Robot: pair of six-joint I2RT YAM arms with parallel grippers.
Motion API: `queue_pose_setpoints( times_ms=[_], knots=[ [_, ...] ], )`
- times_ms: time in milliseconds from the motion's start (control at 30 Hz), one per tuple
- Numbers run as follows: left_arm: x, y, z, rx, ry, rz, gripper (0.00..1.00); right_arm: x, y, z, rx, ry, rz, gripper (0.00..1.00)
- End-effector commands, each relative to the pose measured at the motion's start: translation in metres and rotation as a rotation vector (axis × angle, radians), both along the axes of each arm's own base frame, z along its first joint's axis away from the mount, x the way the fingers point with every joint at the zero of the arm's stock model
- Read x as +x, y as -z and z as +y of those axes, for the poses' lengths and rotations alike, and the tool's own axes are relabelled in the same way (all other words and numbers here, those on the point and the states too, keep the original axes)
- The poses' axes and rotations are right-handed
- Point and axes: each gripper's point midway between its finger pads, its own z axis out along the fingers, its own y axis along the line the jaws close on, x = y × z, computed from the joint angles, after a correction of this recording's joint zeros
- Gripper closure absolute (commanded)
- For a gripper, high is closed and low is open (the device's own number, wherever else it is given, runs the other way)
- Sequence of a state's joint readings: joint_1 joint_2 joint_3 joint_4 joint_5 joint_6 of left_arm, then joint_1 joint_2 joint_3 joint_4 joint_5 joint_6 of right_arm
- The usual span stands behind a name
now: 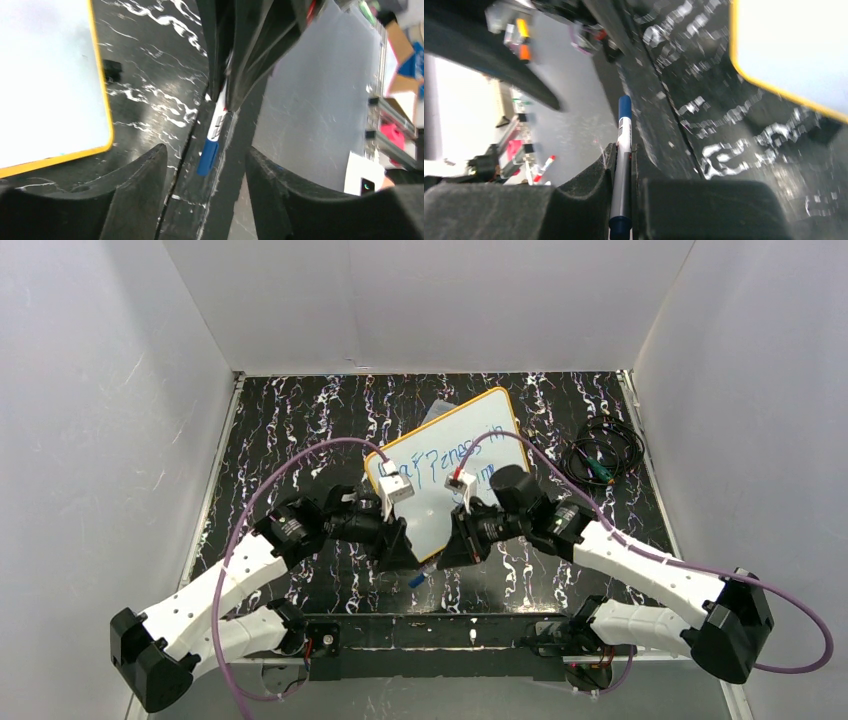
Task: Write a sentence on the whiteboard
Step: Close the whiteboard marker at the center of the board, then place the whiteboard marker at the center of the board.
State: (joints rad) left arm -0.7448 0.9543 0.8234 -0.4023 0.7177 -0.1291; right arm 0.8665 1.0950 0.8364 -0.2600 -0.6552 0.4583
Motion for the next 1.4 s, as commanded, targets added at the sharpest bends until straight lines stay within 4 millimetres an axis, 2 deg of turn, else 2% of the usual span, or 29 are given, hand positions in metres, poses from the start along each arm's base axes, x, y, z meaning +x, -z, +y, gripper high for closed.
queue_pose_setpoints(
  times_ms=[0,67,133,267,367,467,567,633,733,833,933,1000,1133,1233,1300,1367],
  knots=[
    [0.036,-0.025,0.008,-0.007,-0.153,-0.185,0.37,0.017,0.072,-0.031,-0.234,0.193,-0.028,0.99],
    [0.041,-0.027,0.015,-0.002,-0.199,-0.201,0.29,0.022,0.088,-0.039,-0.268,0.24,-0.035,0.99],
    [0.047,-0.031,0.021,-0.009,-0.24,-0.21,0.26,0.027,0.101,-0.046,-0.28,0.285,-0.035,0.99],
    [0.068,-0.035,0.04,-0.015,-0.363,-0.215,0.24,0.038,0.118,-0.062,-0.317,0.35,-0.032,0.99],
    [0.093,-0.035,0.065,0.008,-0.53,-0.227,0.24,0.049,0.138,-0.086,-0.428,0.428,-0.026,0.97],
    [0.115,-0.04,0.098,0.037,-0.73,-0.278,0.2,0.062,0.153,-0.115,-0.544,0.534,-0.006,0.8],
    [0.127,-0.047,0.13,0.072,-0.905,-0.342,0.11,0.077,0.153,-0.135,-0.59,0.627,-0.008,0.57],
    [0.13,-0.048,0.143,0.084,-0.963,-0.364,0.07,0.085,0.15,-0.145,-0.607,0.679,-0.014,0.46],
    [0.134,-0.042,0.156,0.137,-1.025,-0.348,0.06,0.099,0.14,-0.156,-0.617,0.748,-0.025,0.27],
    [0.141,-0.039,0.173,0.181,-1.124,-0.332,0.05,0.113,0.126,-0.168,-0.637,0.826,-0.059,0.03],
    [0.144,-0.04,0.19,0.198,-1.23,-0.327,0.04,0.129,0.107,-0.186,-0.68,0.939,-0.119,0.01],
    [0.145,-0.043,0.206,0.218,-1.318,-0.339,0.02,0.142,0.092,-0.206,-0.724,1.045,-0.176,0.01],
    [0.143,-0.056,0.236,0.256,-1.469,-0.394,0.02,0.164,0.049,-0.241,-0.762,1.255,-0.327,0.01],
    [0.141,-0.07,0.251,0.27,-1.542,-0.442,0.02,0.178,0.007,-0.253,-0.668,1.366,-0.469,0.01],
    [0.139,-0.077,0.261,0.284,-1.59,-0.463,0.02,0.183,-0.026,-0.255,-0.533,1.41,-0.586,0.01],
    [0.137,-0.082,0.267,0.292,-1.616,-0.485,0.02,0.182,-0.04,-0.255,-0.42,1.416,-0.694,0.01]
  ],
)
